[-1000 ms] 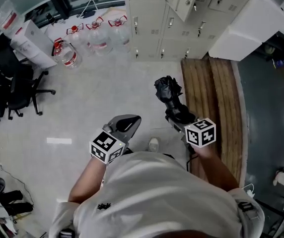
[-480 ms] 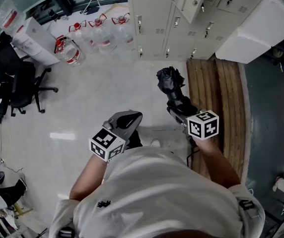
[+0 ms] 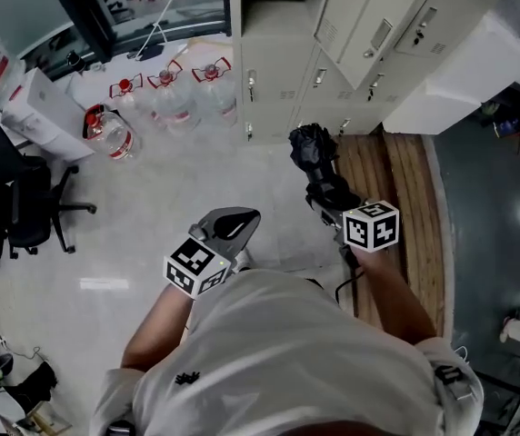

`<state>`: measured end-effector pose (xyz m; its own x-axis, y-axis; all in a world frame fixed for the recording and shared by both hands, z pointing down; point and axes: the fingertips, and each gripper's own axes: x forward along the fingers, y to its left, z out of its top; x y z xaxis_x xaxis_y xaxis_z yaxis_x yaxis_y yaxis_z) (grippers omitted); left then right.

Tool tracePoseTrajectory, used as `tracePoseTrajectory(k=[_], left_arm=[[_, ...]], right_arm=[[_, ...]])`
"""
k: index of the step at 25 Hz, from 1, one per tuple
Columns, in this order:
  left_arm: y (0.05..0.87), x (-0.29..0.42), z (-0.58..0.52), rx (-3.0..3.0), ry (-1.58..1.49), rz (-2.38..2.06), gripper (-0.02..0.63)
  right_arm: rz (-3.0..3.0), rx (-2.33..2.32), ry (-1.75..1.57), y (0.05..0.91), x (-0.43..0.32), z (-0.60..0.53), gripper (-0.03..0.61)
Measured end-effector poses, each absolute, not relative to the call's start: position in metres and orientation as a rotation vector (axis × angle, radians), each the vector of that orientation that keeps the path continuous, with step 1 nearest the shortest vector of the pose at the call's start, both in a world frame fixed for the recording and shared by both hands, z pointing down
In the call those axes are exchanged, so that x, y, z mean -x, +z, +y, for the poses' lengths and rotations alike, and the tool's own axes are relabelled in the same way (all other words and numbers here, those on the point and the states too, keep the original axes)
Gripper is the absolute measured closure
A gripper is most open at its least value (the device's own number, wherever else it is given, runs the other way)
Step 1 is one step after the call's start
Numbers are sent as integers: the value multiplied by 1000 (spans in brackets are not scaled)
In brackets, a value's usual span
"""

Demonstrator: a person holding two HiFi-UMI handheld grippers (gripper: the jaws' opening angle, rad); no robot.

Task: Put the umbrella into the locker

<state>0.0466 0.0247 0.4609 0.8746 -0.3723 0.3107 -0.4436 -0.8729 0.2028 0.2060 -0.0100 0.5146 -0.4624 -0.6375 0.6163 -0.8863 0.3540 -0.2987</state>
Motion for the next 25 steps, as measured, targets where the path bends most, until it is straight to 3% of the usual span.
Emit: tracePoseTrajectory(k=[8,25], left_arm=[[466,12,-39,-2779,393,-634,558],[459,25,-170,-2673,325,-930,558]], right_arm=[[-2217,-1396,853,500,-173,-108,333],[-2223,-1336,720,488,-184,-354,333]])
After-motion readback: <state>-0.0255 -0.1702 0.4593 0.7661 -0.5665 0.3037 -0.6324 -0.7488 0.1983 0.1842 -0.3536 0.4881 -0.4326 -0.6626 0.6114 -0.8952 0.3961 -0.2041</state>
